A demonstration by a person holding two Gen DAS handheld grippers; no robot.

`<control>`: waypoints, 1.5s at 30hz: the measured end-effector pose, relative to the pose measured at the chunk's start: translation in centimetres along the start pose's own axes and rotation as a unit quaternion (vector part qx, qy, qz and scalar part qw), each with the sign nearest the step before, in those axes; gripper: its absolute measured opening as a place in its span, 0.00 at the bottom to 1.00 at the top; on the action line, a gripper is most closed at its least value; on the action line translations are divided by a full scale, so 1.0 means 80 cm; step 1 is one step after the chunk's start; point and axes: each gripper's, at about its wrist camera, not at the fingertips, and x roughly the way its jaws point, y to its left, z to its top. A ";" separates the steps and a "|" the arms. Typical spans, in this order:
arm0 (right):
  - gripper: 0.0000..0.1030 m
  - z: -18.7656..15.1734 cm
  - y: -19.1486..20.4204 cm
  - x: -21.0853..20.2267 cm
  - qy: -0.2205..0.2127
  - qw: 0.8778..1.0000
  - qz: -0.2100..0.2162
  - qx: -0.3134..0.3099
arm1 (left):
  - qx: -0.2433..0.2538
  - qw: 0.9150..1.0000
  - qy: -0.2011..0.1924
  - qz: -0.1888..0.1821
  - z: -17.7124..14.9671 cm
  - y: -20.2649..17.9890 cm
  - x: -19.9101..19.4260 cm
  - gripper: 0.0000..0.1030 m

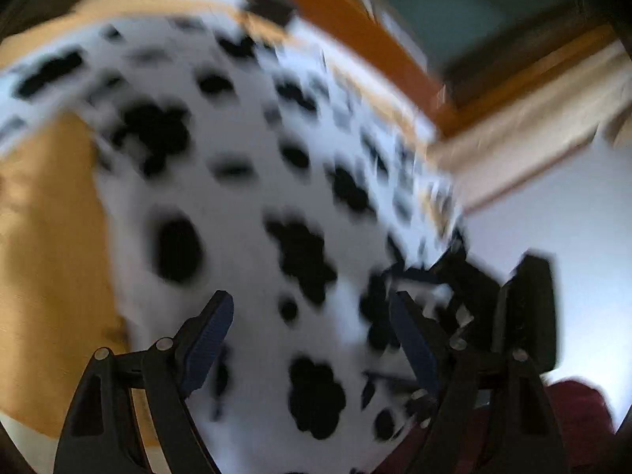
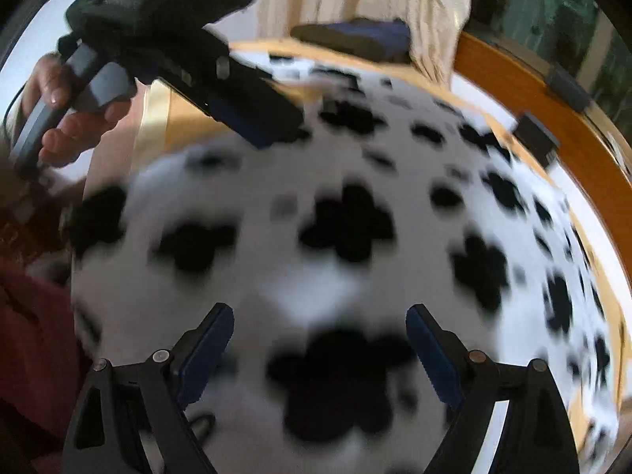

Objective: Fold clothes

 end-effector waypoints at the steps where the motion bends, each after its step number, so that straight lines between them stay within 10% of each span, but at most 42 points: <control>1: 0.88 -0.014 0.002 -0.002 0.010 1.000 -0.001 0.003 | 0.025 0.999 -0.007 0.020 -0.008 -0.006 0.001 0.82; 12: 0.99 -0.135 -0.010 -0.049 -0.019 0.994 0.015 0.107 | 0.080 0.987 -0.020 0.138 -0.051 -0.025 -0.029 0.81; 20: 0.99 -0.181 -0.055 -0.089 -0.041 0.978 -0.036 0.203 | 0.224 0.970 0.051 0.081 -0.134 -0.113 0.018 0.81; 29: 0.99 -0.205 -0.039 -0.088 -0.028 0.983 -0.060 0.171 | 0.246 0.963 0.055 0.097 -0.160 -0.104 0.005 0.81; 37: 0.99 -0.224 -0.020 -0.166 -0.103 0.980 -0.105 0.137 | 0.342 0.925 0.086 0.145 -0.188 -0.139 0.011 0.82; 41: 0.99 -0.251 -0.025 -0.179 -0.090 0.978 -0.130 0.137 | 0.353 0.915 0.087 0.174 -0.189 -0.139 0.012 0.82; 45: 0.99 -0.274 -0.034 -0.173 -0.067 0.976 -0.150 0.145 | 0.383 0.887 0.066 0.249 -0.193 -0.132 0.011 0.82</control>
